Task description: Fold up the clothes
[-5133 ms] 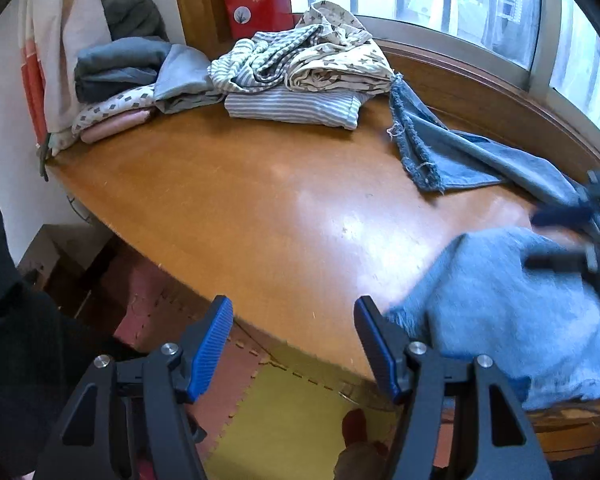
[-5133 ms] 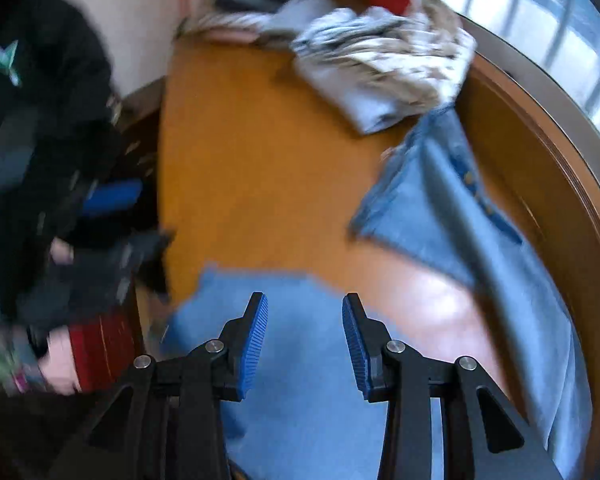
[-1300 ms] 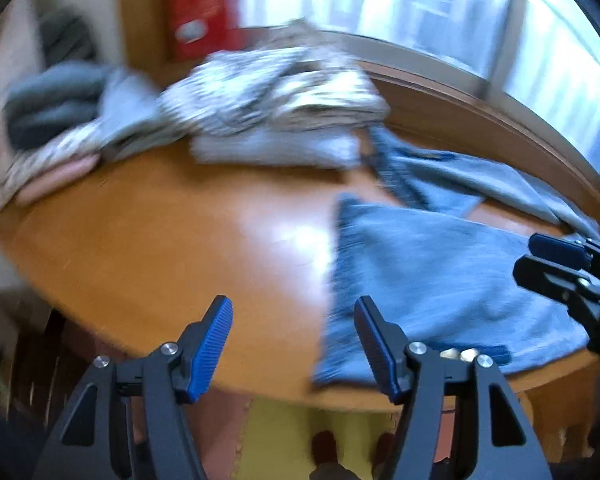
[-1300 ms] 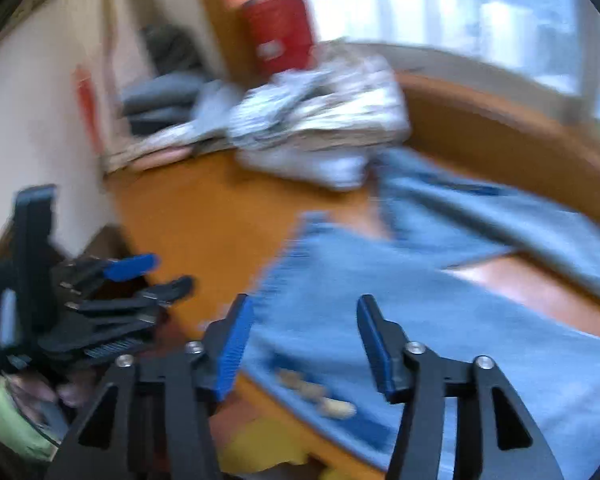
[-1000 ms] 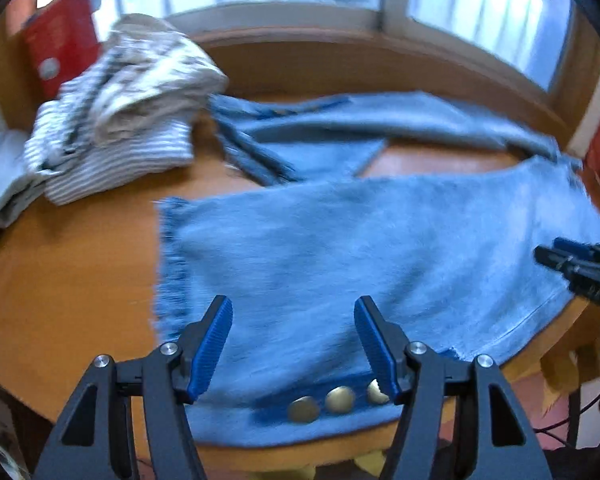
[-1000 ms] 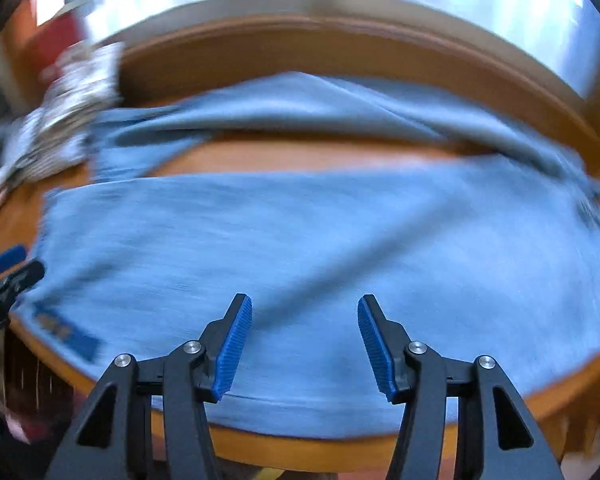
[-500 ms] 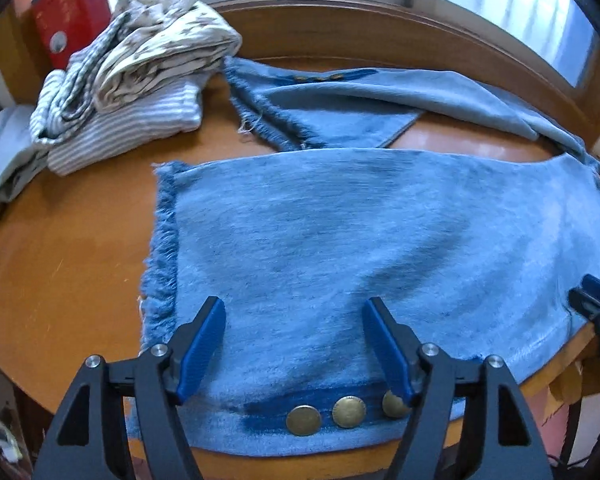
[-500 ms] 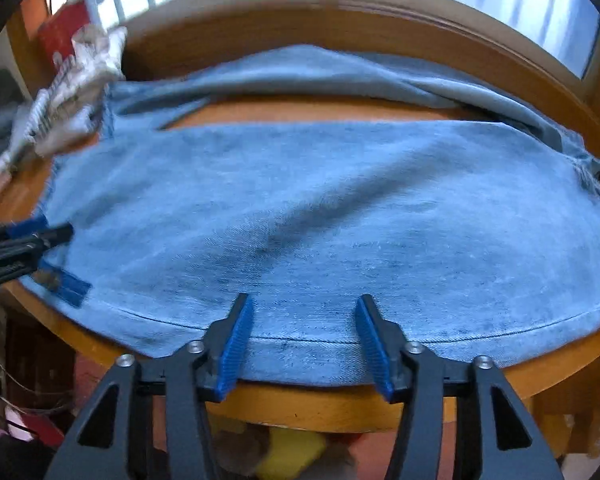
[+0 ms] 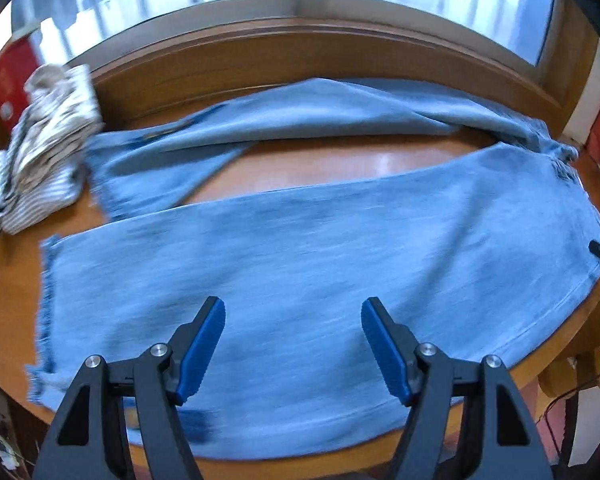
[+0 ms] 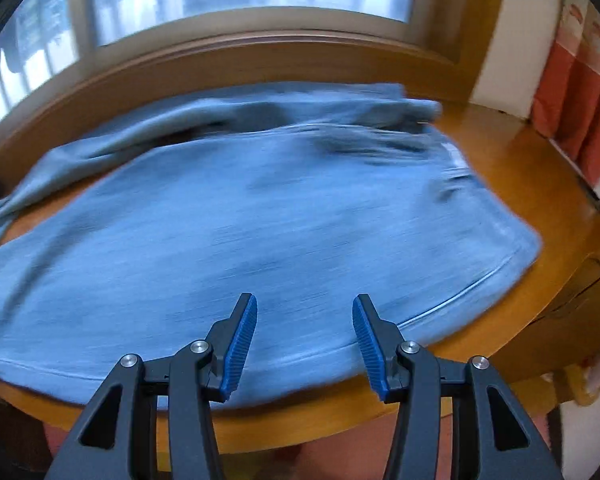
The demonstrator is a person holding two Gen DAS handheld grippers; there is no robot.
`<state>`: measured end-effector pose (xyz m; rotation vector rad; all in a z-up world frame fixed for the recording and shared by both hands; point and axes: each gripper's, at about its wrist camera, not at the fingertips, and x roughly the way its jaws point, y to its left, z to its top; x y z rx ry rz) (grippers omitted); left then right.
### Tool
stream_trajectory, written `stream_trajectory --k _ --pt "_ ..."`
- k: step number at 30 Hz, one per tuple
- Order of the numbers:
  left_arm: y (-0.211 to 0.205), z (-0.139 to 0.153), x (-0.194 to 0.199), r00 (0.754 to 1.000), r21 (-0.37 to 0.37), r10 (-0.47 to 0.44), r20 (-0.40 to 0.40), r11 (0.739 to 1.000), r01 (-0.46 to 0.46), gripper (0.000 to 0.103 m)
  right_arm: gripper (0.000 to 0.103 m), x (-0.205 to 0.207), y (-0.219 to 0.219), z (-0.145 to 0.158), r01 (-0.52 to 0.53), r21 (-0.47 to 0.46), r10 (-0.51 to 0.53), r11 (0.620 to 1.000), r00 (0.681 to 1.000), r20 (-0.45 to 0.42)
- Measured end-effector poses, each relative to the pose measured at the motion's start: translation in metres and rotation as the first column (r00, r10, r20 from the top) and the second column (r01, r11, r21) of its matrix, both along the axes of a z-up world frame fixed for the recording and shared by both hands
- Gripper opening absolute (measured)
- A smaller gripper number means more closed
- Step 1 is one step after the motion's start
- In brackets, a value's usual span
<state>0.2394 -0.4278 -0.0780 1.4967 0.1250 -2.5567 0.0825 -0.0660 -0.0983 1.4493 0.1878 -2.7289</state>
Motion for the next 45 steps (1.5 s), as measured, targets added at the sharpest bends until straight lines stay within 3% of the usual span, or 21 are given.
stream_trajectory --k 6,10,14,18,21,24,26,30,35,40,45 --pt "0.051 -0.012 -0.036 0.999 -0.057 0.047 0.022 0.997 -0.046 0.069 0.050 -0.049 0.057 -0.021 -0.048 0.010 0.047 0.999 0.997 0.056" --pt "0.070 -0.021 -0.038 0.995 -0.107 0.093 0.043 0.990 -0.088 0.069 0.049 -0.048 0.069 -0.023 -0.150 -0.008 0.150 0.989 0.987 0.059" --pt "0.077 -0.019 -0.030 0.989 -0.061 0.123 0.083 0.991 -0.118 0.069 0.049 -0.044 0.086 -0.021 -0.203 0.018 0.199 0.979 0.973 0.114" --pt "0.092 -0.019 -0.022 0.988 0.017 0.101 0.116 0.994 -0.104 0.070 0.053 -0.042 0.122 -0.019 -0.167 0.033 0.160 0.985 0.974 0.161" --pt "0.108 -0.017 -0.022 0.992 0.019 0.050 0.118 0.998 -0.053 0.070 0.059 -0.045 0.153 -0.019 -0.100 -0.003 0.099 0.995 0.976 0.192" --pt "0.111 -0.013 -0.023 0.993 0.004 0.020 0.118 1.000 -0.021 0.070 0.060 -0.044 0.162 -0.016 -0.063 0.021 0.058 0.998 0.979 0.197" --pt "0.100 -0.006 -0.021 0.994 -0.011 0.030 0.104 1.000 -0.030 0.070 0.060 -0.040 0.152 -0.010 -0.063 0.065 0.051 0.996 0.984 0.173" --pt "0.054 0.017 -0.016 0.993 -0.053 0.107 0.038 0.993 -0.105 0.070 0.060 -0.028 0.115 0.017 -0.154 0.013 0.153 0.988 0.985 0.076" --pt "-0.014 0.025 -0.028 0.987 -0.178 0.162 0.012 0.971 -0.157 0.070 0.060 -0.036 0.033 0.032 -0.334 0.035 0.335 0.942 0.942 -0.011" --pt "-0.070 0.012 -0.049 0.993 -0.158 0.106 0.048 0.983 -0.098 0.070 0.060 -0.071 -0.044 0.026 -0.391 0.011 0.391 0.920 0.920 -0.007" --pt "-0.083 -0.003 -0.062 0.996 -0.171 0.009 0.087 0.985 0.006 0.070 0.060 -0.090 -0.097 0.021 -0.407 0.093 0.408 0.909 0.913 0.007"
